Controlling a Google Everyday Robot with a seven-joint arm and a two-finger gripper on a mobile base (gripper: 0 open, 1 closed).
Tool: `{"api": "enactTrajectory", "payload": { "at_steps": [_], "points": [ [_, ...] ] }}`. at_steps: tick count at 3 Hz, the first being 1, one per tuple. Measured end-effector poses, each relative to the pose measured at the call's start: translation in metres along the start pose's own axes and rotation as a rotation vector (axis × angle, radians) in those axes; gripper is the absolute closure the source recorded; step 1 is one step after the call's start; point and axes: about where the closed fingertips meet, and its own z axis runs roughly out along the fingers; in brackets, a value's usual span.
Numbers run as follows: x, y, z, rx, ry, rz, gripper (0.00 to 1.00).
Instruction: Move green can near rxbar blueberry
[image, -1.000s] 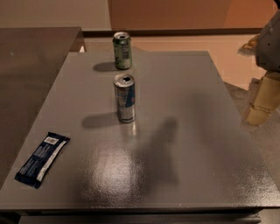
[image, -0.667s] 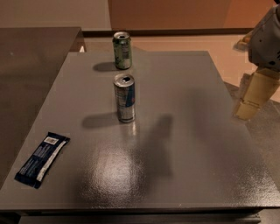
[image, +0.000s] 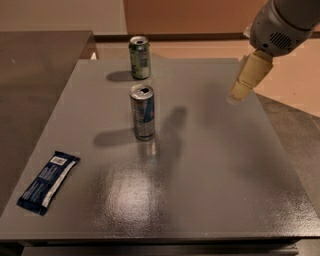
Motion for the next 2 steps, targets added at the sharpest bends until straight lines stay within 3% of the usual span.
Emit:
{"api": "enactTrajectory", "payload": {
  "at_steps": [2],
  "points": [
    [-0.05,-0.079,0.052,0.016,-0.113,0.049,0.0]
  ]
}}
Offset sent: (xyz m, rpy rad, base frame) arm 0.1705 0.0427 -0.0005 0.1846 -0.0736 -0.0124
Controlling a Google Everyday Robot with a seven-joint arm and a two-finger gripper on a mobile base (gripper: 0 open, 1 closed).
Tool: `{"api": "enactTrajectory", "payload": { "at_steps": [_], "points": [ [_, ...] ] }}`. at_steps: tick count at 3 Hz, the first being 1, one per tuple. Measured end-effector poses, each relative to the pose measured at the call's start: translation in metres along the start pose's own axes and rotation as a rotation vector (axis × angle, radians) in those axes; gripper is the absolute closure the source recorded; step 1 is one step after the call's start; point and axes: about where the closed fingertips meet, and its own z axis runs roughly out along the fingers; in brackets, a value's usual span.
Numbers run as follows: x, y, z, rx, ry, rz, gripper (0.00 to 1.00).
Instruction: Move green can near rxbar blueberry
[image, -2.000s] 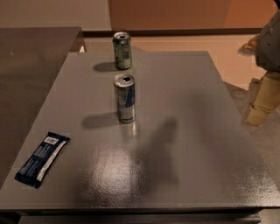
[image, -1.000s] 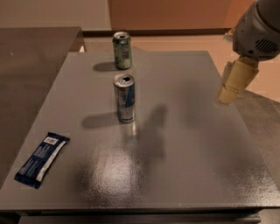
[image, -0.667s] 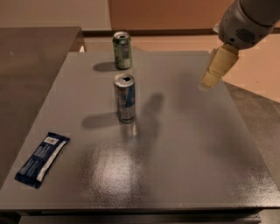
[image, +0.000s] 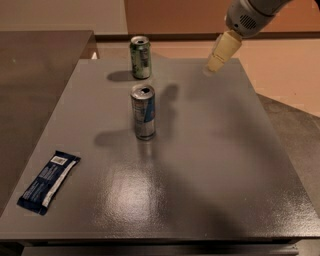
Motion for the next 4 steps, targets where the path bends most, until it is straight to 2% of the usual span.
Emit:
{"api": "enactTrajectory", "payload": {
  "at_steps": [1,2,4],
  "points": [
    [-0.027,-0.026,0.033,-0.013,-0.052,0.019,0.0],
    [-0.058,-0.039,0.063,-0.014,-0.108,0.039,0.0],
    [-0.109,-0.036,0.102,0.012,-0.229,0.102,0.0]
  ]
}}
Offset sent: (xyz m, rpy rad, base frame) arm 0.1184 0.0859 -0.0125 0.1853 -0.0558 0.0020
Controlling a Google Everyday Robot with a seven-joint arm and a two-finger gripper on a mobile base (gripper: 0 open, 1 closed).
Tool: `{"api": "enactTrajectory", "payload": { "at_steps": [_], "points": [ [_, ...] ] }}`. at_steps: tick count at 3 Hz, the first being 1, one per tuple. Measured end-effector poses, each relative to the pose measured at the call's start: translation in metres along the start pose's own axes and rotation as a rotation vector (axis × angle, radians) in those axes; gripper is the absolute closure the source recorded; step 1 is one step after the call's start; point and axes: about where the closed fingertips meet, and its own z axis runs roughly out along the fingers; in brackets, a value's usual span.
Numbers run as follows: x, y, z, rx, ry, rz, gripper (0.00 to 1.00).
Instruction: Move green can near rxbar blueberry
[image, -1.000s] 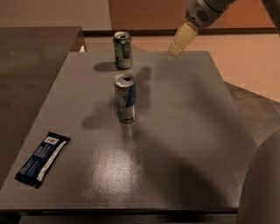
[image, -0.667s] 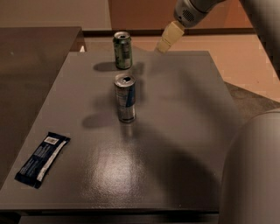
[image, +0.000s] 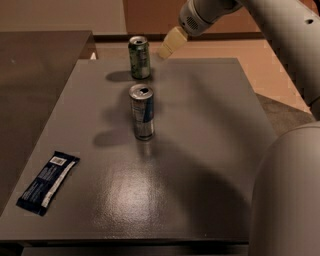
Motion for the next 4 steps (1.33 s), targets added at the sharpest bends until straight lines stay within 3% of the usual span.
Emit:
{"api": "enactTrajectory", "payload": {
  "at_steps": [1,2,4],
  "points": [
    [-0.011,0.01,0.02,0.019,-0.053,0.022,0.0],
    [-0.02,0.018,0.038,0.002,-0.111,0.057,0.0],
    [-0.034,0.04,0.067,-0.096,-0.176,0.103,0.0]
  ]
}}
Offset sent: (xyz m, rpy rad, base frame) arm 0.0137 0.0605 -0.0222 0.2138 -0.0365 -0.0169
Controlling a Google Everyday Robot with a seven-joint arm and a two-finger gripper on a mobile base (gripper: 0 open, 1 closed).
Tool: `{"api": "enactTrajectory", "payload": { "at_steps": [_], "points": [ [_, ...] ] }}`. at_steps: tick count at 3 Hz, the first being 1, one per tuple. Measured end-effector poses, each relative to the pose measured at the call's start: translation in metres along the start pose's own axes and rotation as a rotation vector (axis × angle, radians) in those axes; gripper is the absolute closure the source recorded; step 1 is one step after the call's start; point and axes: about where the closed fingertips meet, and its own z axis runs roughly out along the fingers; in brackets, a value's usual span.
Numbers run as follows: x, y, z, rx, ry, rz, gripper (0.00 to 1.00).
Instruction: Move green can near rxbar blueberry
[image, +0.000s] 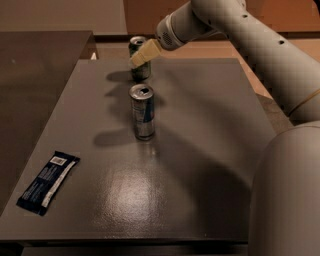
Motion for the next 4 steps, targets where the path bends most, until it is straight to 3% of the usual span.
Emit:
{"api": "enactTrajectory", "payload": {
  "at_steps": [2,4],
  "points": [
    [-0.0008,0.005,0.0143,-0.046,-0.04,0.061,0.0],
    [-0.0008,-0.002,0.0122,-0.063,-0.086,0.099,0.42]
  ]
}}
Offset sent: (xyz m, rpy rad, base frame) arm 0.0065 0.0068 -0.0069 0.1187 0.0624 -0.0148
